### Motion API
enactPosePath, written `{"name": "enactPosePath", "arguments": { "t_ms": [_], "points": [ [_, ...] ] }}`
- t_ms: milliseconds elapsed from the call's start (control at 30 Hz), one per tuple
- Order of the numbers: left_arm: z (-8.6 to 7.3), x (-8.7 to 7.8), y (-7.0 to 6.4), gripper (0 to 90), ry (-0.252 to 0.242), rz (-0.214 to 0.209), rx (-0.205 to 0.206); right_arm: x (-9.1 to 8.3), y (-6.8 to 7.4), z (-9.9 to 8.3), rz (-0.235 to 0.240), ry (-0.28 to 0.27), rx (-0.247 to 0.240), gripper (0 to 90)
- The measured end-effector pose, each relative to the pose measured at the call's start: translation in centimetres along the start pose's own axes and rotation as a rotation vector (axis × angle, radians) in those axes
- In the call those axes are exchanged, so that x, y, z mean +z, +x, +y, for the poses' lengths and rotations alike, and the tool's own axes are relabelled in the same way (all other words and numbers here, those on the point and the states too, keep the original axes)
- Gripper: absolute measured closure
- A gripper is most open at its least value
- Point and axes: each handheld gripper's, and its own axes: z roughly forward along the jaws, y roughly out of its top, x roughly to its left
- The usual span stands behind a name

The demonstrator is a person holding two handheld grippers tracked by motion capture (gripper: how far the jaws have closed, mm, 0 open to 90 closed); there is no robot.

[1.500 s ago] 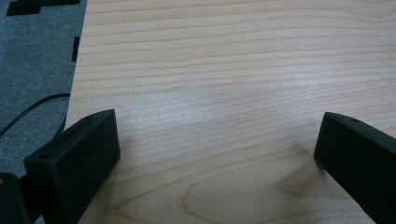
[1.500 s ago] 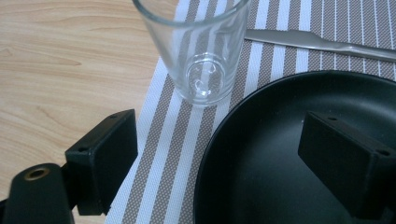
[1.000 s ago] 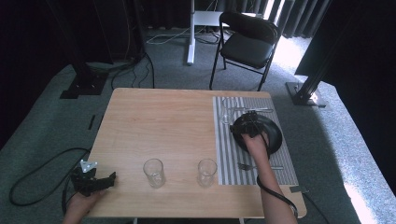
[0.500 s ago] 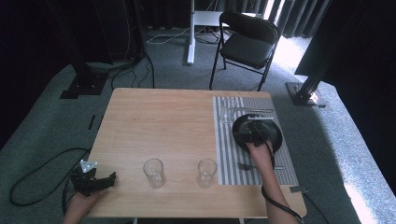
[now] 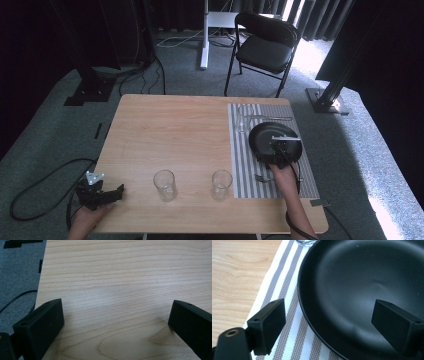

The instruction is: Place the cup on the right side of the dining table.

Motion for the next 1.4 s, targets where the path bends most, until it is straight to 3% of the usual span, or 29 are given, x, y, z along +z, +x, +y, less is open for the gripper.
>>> {"name": "enactPosePath", "arguments": {
  "t_ms": [333, 967, 1400],
  "points": [
    [0.0, 0.0, 0.0, 0.6, 0.000, 0.000, 0.000, -1.3, -0.7, -1.5, -0.012, -0.029, 0.008, 11.5],
    [0.0, 0.0, 0.0, 0.6, -0.002, 0.000, -0.002, -4.2, -2.1, -6.7, 0.003, -0.071, 0.064, 11.5],
    [0.0, 0.0, 0.0, 0.6, 0.000, 0.000, -0.002, -5.2, -2.4, -9.7, -0.053, -0.070, 0.068, 11.5]
  ]
}}
